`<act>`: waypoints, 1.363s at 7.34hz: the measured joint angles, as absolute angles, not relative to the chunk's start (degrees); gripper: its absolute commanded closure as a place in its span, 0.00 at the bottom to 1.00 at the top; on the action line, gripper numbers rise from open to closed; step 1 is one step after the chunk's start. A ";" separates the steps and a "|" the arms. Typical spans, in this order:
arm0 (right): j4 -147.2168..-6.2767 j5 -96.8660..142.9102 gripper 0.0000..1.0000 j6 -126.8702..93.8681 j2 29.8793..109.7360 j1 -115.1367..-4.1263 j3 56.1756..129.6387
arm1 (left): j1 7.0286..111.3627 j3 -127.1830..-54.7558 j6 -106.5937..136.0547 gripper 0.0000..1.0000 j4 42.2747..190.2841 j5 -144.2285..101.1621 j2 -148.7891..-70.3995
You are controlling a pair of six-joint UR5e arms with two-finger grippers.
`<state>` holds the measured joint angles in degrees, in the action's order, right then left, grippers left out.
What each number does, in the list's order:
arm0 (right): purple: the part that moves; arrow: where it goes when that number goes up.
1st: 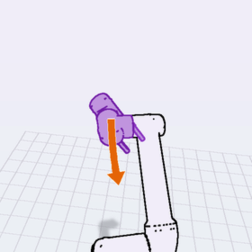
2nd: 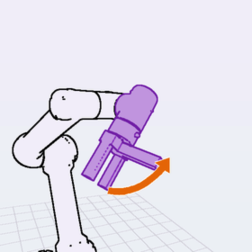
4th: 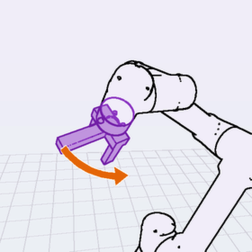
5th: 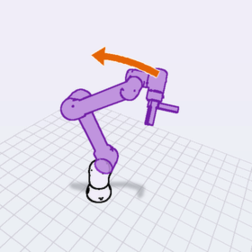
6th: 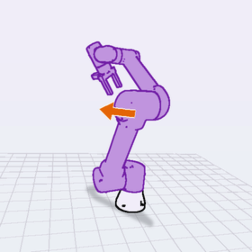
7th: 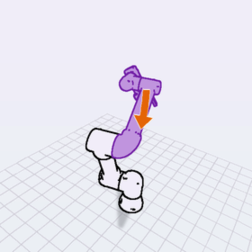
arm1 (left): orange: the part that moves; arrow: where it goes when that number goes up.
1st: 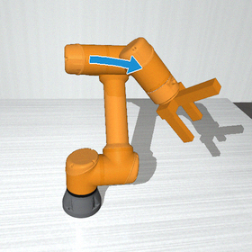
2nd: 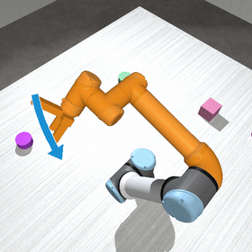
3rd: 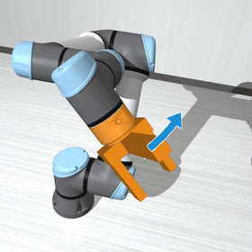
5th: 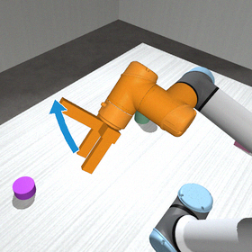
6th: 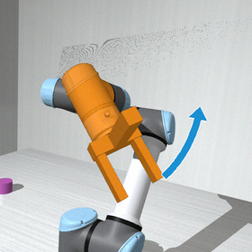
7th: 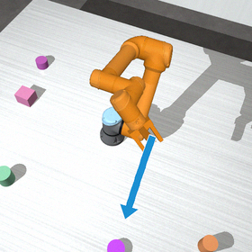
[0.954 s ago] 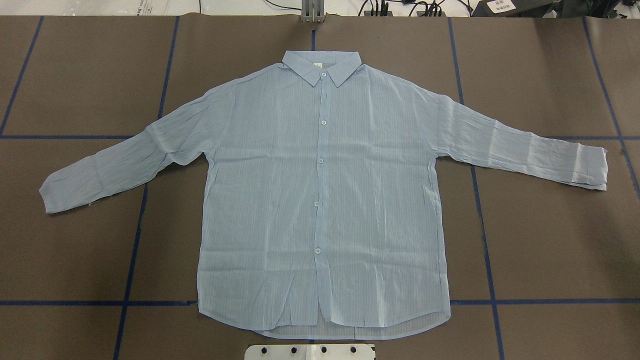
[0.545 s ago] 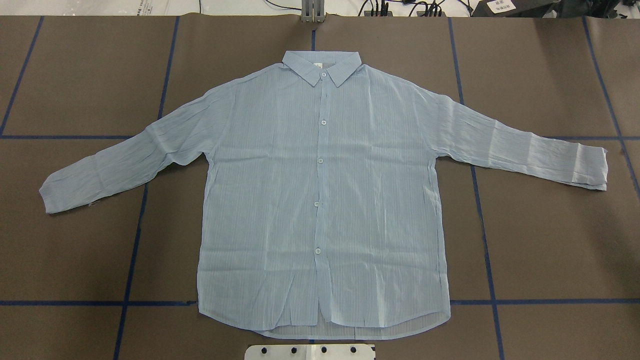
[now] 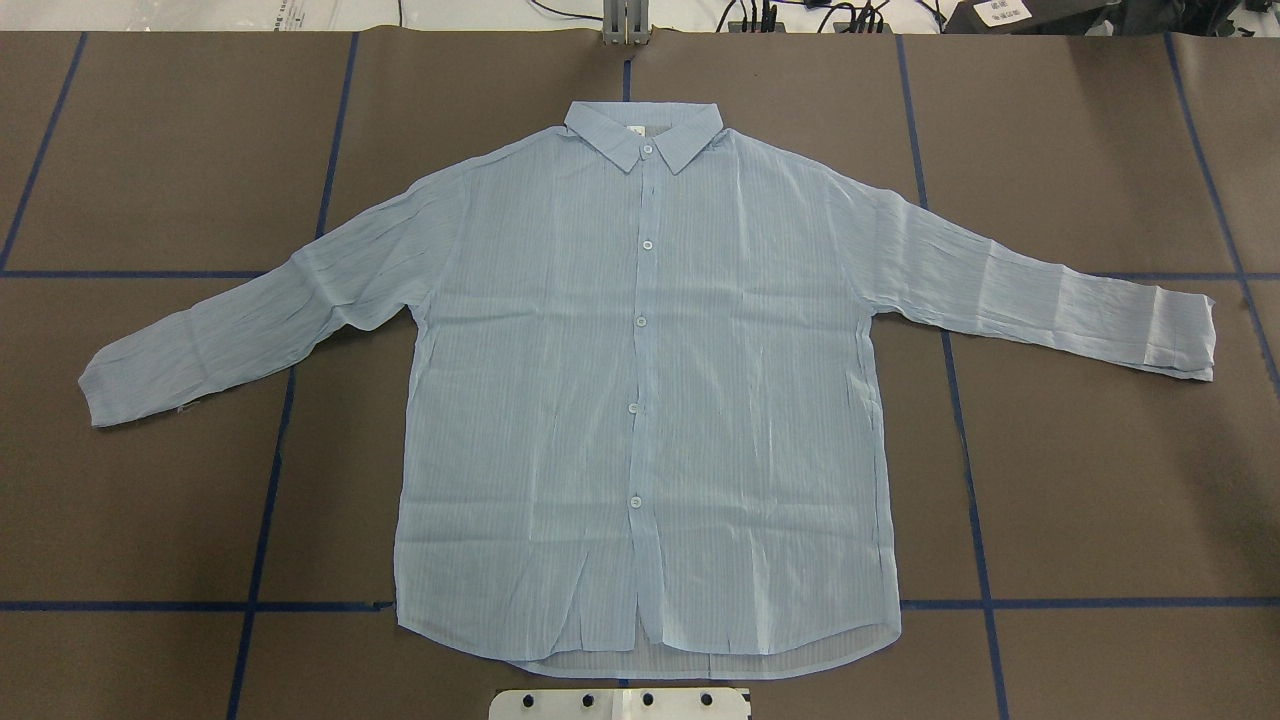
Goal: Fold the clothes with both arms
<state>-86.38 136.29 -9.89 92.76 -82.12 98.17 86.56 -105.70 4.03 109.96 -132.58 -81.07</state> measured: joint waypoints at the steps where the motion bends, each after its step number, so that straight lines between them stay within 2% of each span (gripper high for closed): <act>1: -85.90 136.31 0.00 -10.87 92.24 -81.61 97.22 | 86.49 -105.60 4.00 0.00 110.07 -132.61 -81.04; 2: -83.82 136.32 0.00 -12.87 91.57 -80.86 95.08 | 86.44 -105.60 3.90 0.00 110.23 -132.62 -81.04; 6: -65.73 136.00 0.02 -25.12 83.96 -76.18 77.21 | 86.23 -105.72 3.88 0.00 111.50 -132.66 -81.11; 10: -63.36 135.74 0.07 -26.61 81.59 -73.14 70.32 | 85.94 -105.32 4.11 0.00 113.93 -132.56 -81.14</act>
<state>-63.36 135.74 -26.61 81.59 -73.14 70.32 85.94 -105.32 4.11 113.93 -132.56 -81.14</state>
